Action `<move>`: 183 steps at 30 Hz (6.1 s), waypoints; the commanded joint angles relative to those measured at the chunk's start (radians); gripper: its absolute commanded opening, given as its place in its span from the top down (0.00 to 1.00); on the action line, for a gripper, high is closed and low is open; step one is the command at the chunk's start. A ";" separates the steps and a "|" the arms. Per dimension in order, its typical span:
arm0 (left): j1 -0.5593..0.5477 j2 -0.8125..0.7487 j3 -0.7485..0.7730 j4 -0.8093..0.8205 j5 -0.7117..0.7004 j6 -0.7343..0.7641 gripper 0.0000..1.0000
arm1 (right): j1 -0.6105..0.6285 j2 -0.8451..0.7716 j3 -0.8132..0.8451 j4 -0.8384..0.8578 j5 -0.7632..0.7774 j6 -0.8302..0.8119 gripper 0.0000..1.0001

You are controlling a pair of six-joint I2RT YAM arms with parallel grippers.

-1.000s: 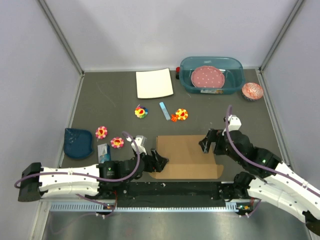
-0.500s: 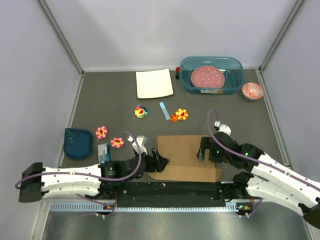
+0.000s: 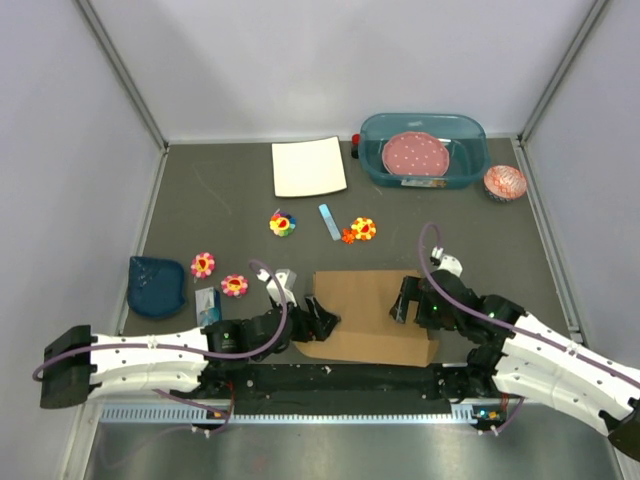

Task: Fold the paper box

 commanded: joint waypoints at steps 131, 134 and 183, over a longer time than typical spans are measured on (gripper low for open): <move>0.442 -0.362 0.065 -0.345 -0.032 0.246 0.06 | -0.215 0.099 0.036 0.306 -0.236 -0.208 0.12; 0.444 -0.324 0.015 -0.305 -0.002 0.247 0.04 | -0.216 0.134 -0.027 0.394 -0.264 -0.185 0.11; 0.453 0.125 -0.029 0.129 0.202 0.240 0.14 | -0.471 0.325 -0.133 0.648 -0.483 -0.267 0.47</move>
